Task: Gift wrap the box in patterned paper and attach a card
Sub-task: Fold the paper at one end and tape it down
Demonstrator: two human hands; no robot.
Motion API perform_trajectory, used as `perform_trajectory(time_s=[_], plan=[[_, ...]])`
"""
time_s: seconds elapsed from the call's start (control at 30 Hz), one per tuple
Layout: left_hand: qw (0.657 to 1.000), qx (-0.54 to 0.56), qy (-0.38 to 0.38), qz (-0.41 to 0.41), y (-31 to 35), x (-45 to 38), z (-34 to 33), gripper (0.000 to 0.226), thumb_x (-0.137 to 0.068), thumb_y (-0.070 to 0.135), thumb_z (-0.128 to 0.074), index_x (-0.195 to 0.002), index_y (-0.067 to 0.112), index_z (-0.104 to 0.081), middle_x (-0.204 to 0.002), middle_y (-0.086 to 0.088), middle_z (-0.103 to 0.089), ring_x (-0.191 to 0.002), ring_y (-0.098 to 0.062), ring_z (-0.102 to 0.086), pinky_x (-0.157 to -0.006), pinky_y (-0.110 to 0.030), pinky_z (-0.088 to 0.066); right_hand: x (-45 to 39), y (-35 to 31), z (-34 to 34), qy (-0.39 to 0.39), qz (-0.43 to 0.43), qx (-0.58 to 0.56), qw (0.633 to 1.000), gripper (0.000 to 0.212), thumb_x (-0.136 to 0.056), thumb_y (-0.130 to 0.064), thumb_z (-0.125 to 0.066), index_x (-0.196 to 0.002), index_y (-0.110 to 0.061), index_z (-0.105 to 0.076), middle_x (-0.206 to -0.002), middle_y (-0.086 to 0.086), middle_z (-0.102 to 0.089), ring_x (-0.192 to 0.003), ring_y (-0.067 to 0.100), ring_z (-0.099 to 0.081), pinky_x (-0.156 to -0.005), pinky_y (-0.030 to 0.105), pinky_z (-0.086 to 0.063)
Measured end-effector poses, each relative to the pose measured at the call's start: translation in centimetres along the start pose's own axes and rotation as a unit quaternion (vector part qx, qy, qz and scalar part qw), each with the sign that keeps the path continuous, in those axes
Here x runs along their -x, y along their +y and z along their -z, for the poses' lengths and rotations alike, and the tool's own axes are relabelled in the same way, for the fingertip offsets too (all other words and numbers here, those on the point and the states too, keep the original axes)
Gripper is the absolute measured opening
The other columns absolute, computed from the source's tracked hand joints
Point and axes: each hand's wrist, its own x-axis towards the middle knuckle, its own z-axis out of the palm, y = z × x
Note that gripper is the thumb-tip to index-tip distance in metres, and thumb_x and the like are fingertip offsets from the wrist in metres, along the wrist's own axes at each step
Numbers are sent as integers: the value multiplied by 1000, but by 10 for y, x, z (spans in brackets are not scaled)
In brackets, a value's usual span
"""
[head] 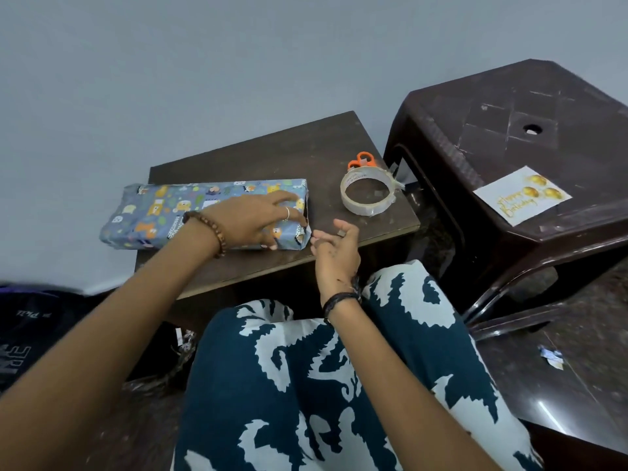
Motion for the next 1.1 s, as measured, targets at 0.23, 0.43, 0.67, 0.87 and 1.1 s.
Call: perform_trajectory(time_s=[0.23,0.43,0.67,0.87,1.1], plan=[[987,-156,-42,-11,16,-7,15,55,-92,17,-49,-139,33,-26,-154,-1,0,-97,-26,-56,-71,-25,-30,14,1,-3,16,32,-17,999,42,-82,11,-53,-117,-10,-45,-104,9,-66,-86,6,-60,-71,4,-45],[990,-130,-46,-7,19,-5,18,46,-93,17,-49,-136,29,-35,-155,1,-2,-102,-20,-55,-74,-23,-26,24,3,-11,20,54,-29,998,45,-82,14,-50,-120,-10,-43,-107,8,-66,-94,6,-61,-83,14,-47],[996,-83,-18,-9,18,-3,14,44,-92,12,-50,-134,20,-41,-156,-1,-9,-112,-22,-51,-74,-25,-29,34,6,-12,23,95,-2,995,52,-81,14,-47,-127,-10,-42,-114,8,-65,-104,10,-61,-90,15,-45],[998,-65,8,-6,14,-4,10,53,-89,9,-52,-139,14,-35,-155,-2,-15,-124,-22,-43,-81,-32,-34,33,7,-12,24,104,1,994,44,-81,9,-53,-119,-10,-42,-108,6,-69,-102,12,-63,-89,28,-51],[999,-35,26,-20,12,-4,9,56,-85,8,-59,-137,15,-39,-150,-4,-28,-126,-24,-41,-81,-36,-36,36,12,-16,36,136,54,989,46,-82,-5,-62,-121,-12,-41,-101,0,-71,-93,17,-66,-78,25,-48]])
